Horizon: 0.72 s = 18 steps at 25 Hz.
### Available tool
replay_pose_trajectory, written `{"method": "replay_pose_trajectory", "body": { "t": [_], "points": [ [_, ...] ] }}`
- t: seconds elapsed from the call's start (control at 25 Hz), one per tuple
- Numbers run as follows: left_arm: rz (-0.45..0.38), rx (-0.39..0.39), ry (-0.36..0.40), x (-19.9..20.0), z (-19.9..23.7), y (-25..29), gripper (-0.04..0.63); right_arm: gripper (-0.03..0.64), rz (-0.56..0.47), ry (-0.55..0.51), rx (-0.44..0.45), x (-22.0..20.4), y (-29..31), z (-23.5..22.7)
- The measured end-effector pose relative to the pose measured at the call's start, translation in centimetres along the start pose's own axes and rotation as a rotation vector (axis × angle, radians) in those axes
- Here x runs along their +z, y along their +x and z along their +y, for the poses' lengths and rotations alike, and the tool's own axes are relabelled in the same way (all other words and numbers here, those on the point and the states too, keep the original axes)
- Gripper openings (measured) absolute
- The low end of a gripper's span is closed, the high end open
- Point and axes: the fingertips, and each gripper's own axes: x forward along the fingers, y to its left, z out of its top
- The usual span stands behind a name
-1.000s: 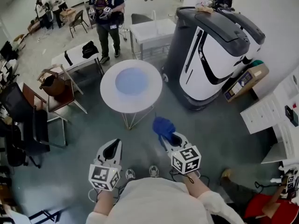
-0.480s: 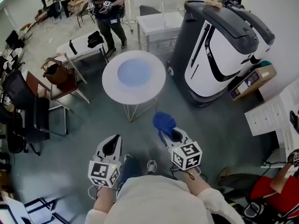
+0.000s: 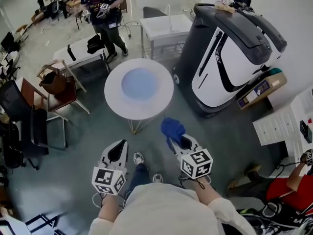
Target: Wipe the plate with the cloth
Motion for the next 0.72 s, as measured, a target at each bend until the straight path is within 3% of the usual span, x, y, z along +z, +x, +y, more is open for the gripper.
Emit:
{"method": "replay_pose_trajectory", "body": {
  "t": [0.32, 0.72],
  "points": [
    [0.007, -0.077, 0.012, 3.3, 5.4, 6.6, 0.032, 0.089, -0.021, 0.009, -0.043, 4.2, 6.7, -1.8],
    [0.049, -0.16, 0.026, 5.1, 10.9, 12.1, 0.032, 0.089, -0.025, 0.052, -0.113, 6.5, 12.6, -3.5]
  ]
}}
